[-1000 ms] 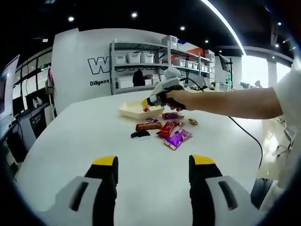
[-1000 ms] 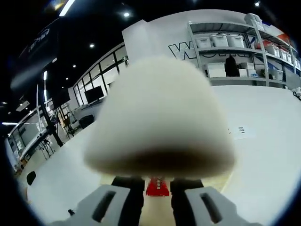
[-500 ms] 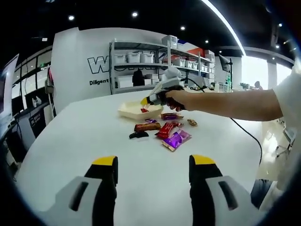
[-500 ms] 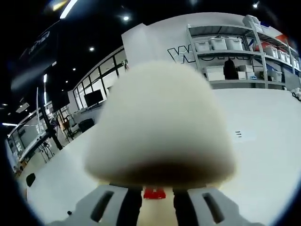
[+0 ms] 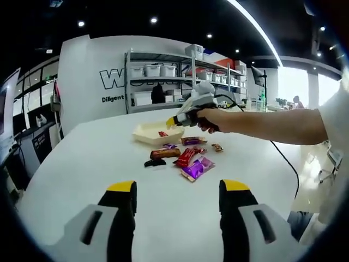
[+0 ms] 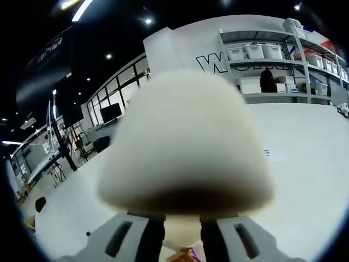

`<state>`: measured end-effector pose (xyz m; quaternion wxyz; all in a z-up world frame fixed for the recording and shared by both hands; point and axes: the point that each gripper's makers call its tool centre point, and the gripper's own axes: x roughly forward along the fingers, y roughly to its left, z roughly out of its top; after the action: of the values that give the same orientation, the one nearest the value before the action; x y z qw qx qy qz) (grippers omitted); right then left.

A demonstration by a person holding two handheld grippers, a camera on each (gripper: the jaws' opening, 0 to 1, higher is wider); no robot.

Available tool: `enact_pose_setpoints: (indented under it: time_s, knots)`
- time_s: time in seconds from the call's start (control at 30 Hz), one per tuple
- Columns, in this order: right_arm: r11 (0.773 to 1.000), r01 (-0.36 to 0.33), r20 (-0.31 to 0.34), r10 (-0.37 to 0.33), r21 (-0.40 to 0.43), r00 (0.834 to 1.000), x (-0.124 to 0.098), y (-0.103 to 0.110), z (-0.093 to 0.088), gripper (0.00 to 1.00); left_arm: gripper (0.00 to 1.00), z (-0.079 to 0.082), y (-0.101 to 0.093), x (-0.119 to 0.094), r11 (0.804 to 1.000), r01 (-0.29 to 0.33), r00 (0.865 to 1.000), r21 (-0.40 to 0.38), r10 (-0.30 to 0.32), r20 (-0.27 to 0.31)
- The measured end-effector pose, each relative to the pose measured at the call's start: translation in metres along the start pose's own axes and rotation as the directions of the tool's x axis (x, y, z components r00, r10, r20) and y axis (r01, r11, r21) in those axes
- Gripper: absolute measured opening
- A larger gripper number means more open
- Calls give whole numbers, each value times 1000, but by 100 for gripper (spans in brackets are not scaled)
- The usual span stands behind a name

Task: Place the target food into the container with the food tongs after gripping and lifting it, then release it inside without dropping or visibly crushing the food.

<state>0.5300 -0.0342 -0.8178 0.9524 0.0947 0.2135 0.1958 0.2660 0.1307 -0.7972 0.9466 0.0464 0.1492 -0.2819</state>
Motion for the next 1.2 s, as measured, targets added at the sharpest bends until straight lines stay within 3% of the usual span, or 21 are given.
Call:
enact_pose_setpoints:
  time_s: [0.33,0.8,1.2]
  knots:
    - [998,8,19,-7,-55,1000,-30,5,9,17,60,5,-17,-3,999,35,999,-25,-34,21]
    - [997,-33,36,36,-63,999,-71,7,16,18,60,10,-27,-6,999,38,999,14,-39,18]
    - [992,-28,20,31,-125,999,-97,6,8,19,70,5,-29,-10,1000,12,1000,23,-12,4]
